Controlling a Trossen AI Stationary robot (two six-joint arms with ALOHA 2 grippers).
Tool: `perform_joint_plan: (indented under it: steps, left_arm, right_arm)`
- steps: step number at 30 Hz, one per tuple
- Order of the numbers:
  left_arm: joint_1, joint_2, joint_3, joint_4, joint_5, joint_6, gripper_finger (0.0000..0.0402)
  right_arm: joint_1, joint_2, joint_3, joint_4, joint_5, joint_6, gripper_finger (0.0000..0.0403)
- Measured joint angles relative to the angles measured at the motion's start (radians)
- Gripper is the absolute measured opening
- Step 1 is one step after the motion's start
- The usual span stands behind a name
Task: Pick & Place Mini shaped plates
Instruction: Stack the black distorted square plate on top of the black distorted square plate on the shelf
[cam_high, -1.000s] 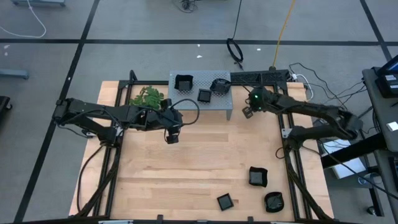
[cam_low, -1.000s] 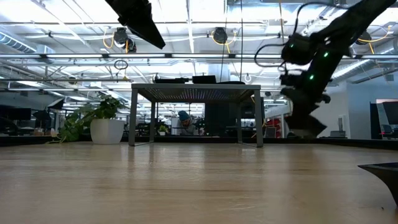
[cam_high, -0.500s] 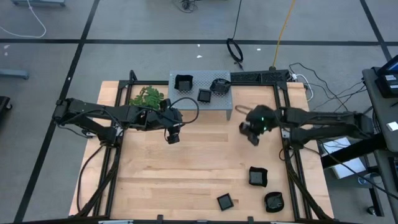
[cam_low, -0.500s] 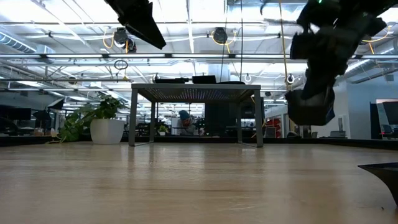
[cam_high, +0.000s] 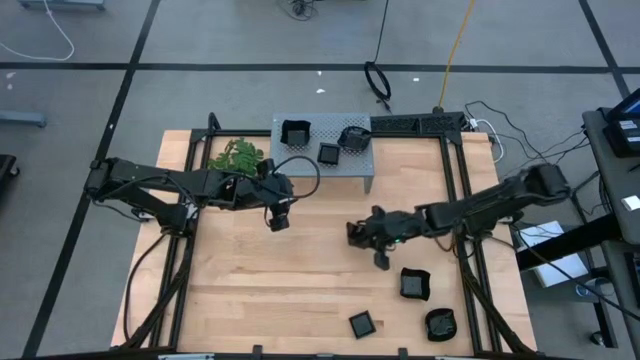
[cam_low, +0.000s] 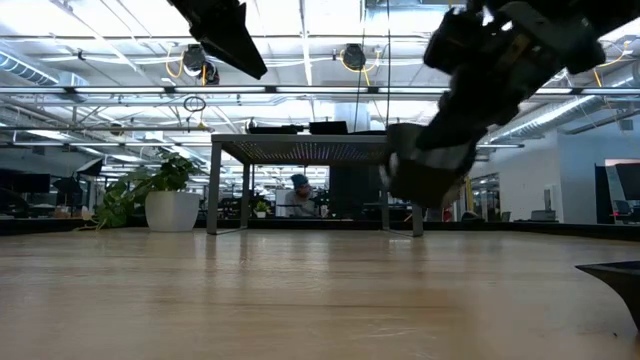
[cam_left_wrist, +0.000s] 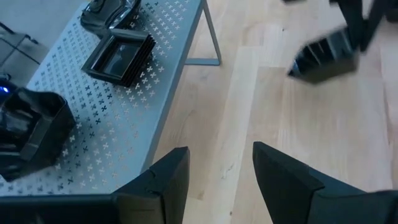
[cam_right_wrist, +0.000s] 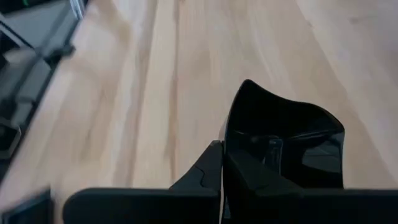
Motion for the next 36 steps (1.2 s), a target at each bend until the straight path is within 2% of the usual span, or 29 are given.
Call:
perform_joint_plan:
  steps: [6, 12, 16, 23, 28, 33, 36]
  left_arm:
    - [0.0, 0.0, 0.0, -0.001, 0.036, -0.107, 0.0182]
    - [0.0, 0.0, 0.0, -0.003, 0.087, -0.169, 0.0182]
    - [0.0, 0.0, 0.0, -0.005, 0.119, -0.196, 0.0182]
    - [0.0, 0.0, 0.0, -0.01, 0.155, -0.195, 0.0182]
    - [0.0, 0.0, 0.0, -0.01, 0.202, -0.212, 0.0182]
    - [-0.006, 0.014, 0.001, 0.001, 0.271, -0.255, 0.0182]
    - [-0.027, 0.037, 0.002, 0.011, 0.299, -0.301, 0.0182]
  right_arm:
    - [0.015, 0.178, 0.007, 0.281, -0.003, 0.107, 0.0]
    - [0.027, 0.282, 0.078, 0.264, -0.001, 0.103, 0.0]
    - [0.026, 0.306, 0.105, 0.249, 0.003, 0.097, 0.0017]
    - [0.025, 0.305, 0.111, 0.253, 0.032, 0.1, 0.0081]
    - [0.026, 0.276, 0.112, 0.26, 0.025, 0.163, 0.0127]
    - [0.034, 0.175, 0.111, 0.238, 0.022, 0.096, 0.0149]
    - [0.035, 0.082, 0.111, 0.17, -0.026, 0.03, 0.0149]
